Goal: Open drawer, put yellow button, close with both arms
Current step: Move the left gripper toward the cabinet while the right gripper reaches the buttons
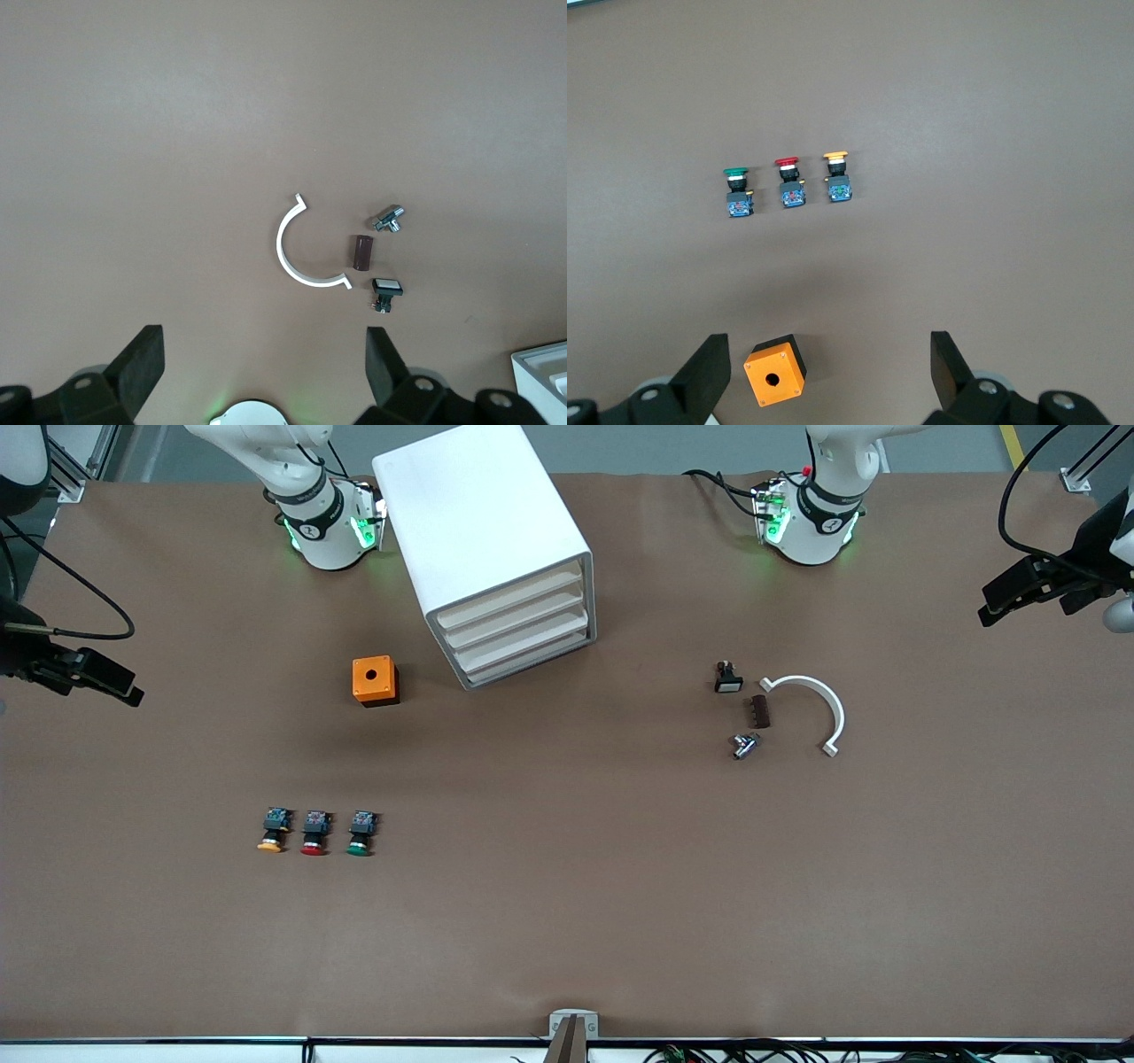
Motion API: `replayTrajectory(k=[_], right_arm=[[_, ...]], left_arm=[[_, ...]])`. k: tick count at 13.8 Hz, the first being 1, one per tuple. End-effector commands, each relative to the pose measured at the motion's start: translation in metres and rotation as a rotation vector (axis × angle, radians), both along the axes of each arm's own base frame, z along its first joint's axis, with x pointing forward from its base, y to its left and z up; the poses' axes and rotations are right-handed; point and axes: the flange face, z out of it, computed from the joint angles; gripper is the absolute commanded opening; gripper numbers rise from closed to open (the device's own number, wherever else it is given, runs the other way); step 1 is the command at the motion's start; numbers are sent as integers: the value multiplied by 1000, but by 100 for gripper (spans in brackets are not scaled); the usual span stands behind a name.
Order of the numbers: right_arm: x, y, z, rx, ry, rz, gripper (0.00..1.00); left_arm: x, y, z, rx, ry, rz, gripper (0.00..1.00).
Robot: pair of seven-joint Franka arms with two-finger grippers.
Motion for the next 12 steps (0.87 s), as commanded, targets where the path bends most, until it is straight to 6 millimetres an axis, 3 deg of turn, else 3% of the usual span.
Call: replayTrajectory(k=[1, 5, 9, 12], right_arm=[[-4, -1, 2, 15, -5, -8, 100], [-5, -1, 1, 16, -2, -8, 100], [-6, 2, -7, 18, 15, -4, 100], [-6, 11, -9, 32, 19, 9, 100]], left_arm=[[-5, 1, 7, -11, 2, -15, 100], [3, 5, 8, -2, -2, -5, 100], [24, 16, -22, -30, 52, -45, 100], [43, 14, -60, -32, 122, -8, 100]])
